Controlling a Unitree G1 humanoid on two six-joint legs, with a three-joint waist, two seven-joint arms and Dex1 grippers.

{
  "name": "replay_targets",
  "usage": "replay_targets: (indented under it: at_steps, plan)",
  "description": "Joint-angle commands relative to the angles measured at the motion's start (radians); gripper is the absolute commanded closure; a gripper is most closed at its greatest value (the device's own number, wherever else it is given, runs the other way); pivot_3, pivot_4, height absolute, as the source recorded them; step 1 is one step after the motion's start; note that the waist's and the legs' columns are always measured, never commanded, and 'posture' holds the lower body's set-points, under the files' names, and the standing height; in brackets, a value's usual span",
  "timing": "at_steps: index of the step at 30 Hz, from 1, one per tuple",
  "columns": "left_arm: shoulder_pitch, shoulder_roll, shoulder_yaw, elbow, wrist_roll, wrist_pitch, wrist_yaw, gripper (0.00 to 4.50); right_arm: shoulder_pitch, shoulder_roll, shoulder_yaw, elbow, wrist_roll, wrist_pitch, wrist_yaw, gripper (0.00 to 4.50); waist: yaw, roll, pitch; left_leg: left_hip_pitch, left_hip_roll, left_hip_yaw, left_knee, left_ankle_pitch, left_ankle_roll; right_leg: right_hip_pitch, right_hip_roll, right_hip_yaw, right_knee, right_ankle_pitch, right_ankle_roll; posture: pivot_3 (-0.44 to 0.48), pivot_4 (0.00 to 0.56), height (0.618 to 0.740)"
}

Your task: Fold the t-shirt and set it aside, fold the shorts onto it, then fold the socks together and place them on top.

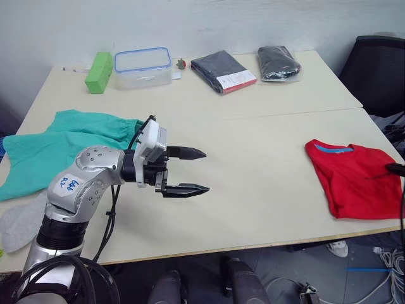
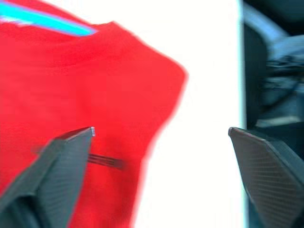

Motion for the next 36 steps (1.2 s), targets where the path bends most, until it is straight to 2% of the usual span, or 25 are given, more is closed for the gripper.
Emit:
replay_targets:
  at_steps: [1,6,8,9,11,13,15,19,22,25,30,33,36]
  plan:
    - [0.012,0.020,0.025,-0.029,0.013,-0.022,0.018,0.00,-0.058,-0.034,-0.089,-0.038,0.061,0.008,0.016,0.01,-0.004,0.000,0.000,0.000,0.000,0.000,0.000,0.000,0.000,0.000,0.000,0.000,0.000,0.000,0.000,0.000,0.150,0.740]
    - [0.035,0.034,0.037,-0.005,0.083,-0.064,0.078,0.00,-0.091,0.036,-0.146,-0.181,0.153,0.090,0.193,0.01,-0.028,0.000,0.000,0.002,0.001,0.002,0.000,0.000,0.000,0.002,0.001,0.000,0.000,0.001,0.002,0.000,0.150,0.740]
    - [0.074,0.028,0.093,0.015,0.149,-0.075,0.205,0.00,-0.003,0.148,-0.188,-0.570,0.353,0.324,0.251,0.01,-0.033,-0.001,0.001,0.002,0.002,0.001,-0.001,0.000,-0.001,0.002,0.001,0.000,0.000,0.001,0.002,0.000,0.150,0.740]
    - [0.119,0.040,0.119,0.013,0.206,-0.089,0.269,0.00,0.054,0.228,-0.192,-0.849,0.512,0.461,0.243,0.01,-0.038,-0.001,0.001,0.002,0.003,0.002,-0.001,-0.001,-0.002,0.003,-0.001,0.001,0.002,0.001,0.002,0.000,0.150,0.740]
    - [0.184,0.062,0.148,0.002,0.278,-0.100,0.343,0.00,0.138,0.321,-0.193,-1.194,0.691,0.610,0.218,0.01,-0.048,0.000,0.001,0.003,0.007,0.001,-0.002,-0.001,-0.006,0.004,-0.001,0.002,0.006,0.000,0.000,0.000,0.150,0.740]
    - [0.237,0.100,0.159,0.009,0.354,-0.121,0.388,0.00,0.209,0.367,-0.185,-1.401,0.777,0.668,0.205,0.01,-0.032,0.000,0.001,0.001,0.009,-0.006,-0.002,0.002,-0.011,-0.003,0.000,-0.001,0.015,-0.002,-0.004,0.000,0.150,0.740]
    - [0.279,0.142,0.161,0.038,0.429,-0.153,0.425,0.00,0.238,0.409,-0.171,-1.530,0.845,0.713,0.166,0.01,0.001,0.000,0.001,-0.007,0.009,-0.007,-0.002,0.003,-0.014,-0.014,0.000,-0.004,0.021,-0.005,-0.009,0.000,0.150,0.740]
    - [0.308,0.170,0.165,0.089,0.498,-0.173,0.471,0.00,0.260,0.460,-0.131,-1.648,0.901,0.733,0.127,0.01,0.034,-0.002,0.001,-0.013,0.006,-0.011,0.000,0.002,-0.010,-0.016,-0.005,-0.014,0.014,-0.007,-0.013,0.000,0.150,0.740]
    - [0.278,0.160,0.125,0.129,0.537,-0.179,0.483,0.00,0.283,0.474,-0.095,-1.691,0.900,0.722,0.123,0.01,0.036,-0.005,-0.001,-0.014,0.000,-0.012,0.000,0.000,0.001,-0.014,-0.014,-0.020,0.011,-0.006,-0.011,0.000,0.150,0.740]
    - [0.236,0.145,0.066,0.199,0.584,-0.203,0.480,0.00,0.306,0.474,-0.065,-1.721,0.896,0.702,0.140,0.01,0.032,-0.005,-0.001,-0.015,-0.004,-0.012,0.000,0.001,0.002,-0.014,-0.021,-0.025,0.012,-0.005,-0.010,0.000,0.150,0.740]
    - [0.158,0.119,0.000,0.323,0.637,-0.275,0.469,0.00,0.306,0.485,-0.041,-1.726,0.884,0.682,0.118,0.01,0.031,-0.006,-0.001,-0.016,-0.004,-0.012,0.000,0.001,0.002,-0.014,-0.022,-0.031,0.013,-0.005,-0.008,0.000,0.150,0.740]
    - [0.135,0.106,-0.015,0.361,0.634,-0.290,0.438,0.57,0.308,0.490,-0.030,-1.731,0.879,0.675,0.100,0.00,0.030,-0.006,-0.001,-0.016,-0.004,-0.012,0.000,0.001,0.001,-0.014,-0.021,-0.031,0.014,-0.004,-0.008,0.000,0.150,0.740]
    - [0.119,0.101,-0.016,0.378,0.632,-0.296,0.416,1.47,0.320,0.492,-0.026,-1.747,0.874,0.670,0.080,0.00,0.030,-0.006,-0.001,-0.015,-0.003,-0.011,0.000,0.002,0.001,-0.014,-0.021,-0.031,0.015,-0.004,-0.008,0.000,0.150,0.740]
